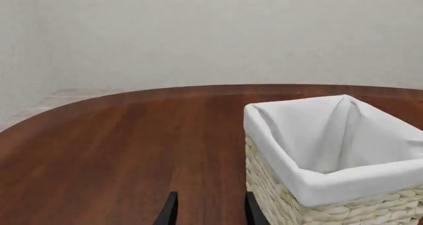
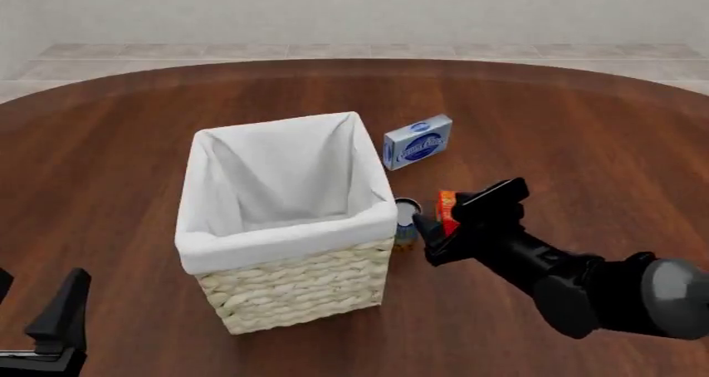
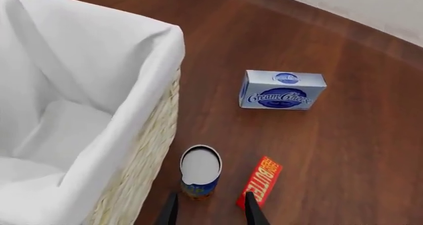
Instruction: Pick up the alphabet soup and put it in the basket.
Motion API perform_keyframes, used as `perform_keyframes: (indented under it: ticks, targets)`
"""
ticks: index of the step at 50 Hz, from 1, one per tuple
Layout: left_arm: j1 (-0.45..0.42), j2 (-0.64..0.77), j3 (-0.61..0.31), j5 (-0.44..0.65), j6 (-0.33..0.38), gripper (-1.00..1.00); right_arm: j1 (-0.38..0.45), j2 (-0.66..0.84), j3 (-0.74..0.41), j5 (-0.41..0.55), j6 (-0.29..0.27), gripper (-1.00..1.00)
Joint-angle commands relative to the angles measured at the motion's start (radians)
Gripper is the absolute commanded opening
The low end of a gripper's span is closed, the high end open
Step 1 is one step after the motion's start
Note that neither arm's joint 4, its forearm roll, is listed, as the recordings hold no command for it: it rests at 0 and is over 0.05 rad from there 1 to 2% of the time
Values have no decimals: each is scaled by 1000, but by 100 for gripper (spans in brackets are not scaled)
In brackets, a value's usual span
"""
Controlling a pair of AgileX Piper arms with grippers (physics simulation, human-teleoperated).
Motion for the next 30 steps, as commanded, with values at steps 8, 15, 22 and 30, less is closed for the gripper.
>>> perform_keyframes:
  ticks: [8, 15, 22, 30]
  targets:
    - [0, 0, 0, 0, 0, 100, 28, 41, 9, -10, 10, 100]
    - [0, 0, 0, 0, 0, 100, 23, 63, 7, -23, 7, 100]
    - [0, 0, 0, 0, 0, 100, 10, 92, -14, -24, -3, 100]
    - [0, 0, 0, 0, 0, 100, 1, 125, -39, -28, -13, 100]
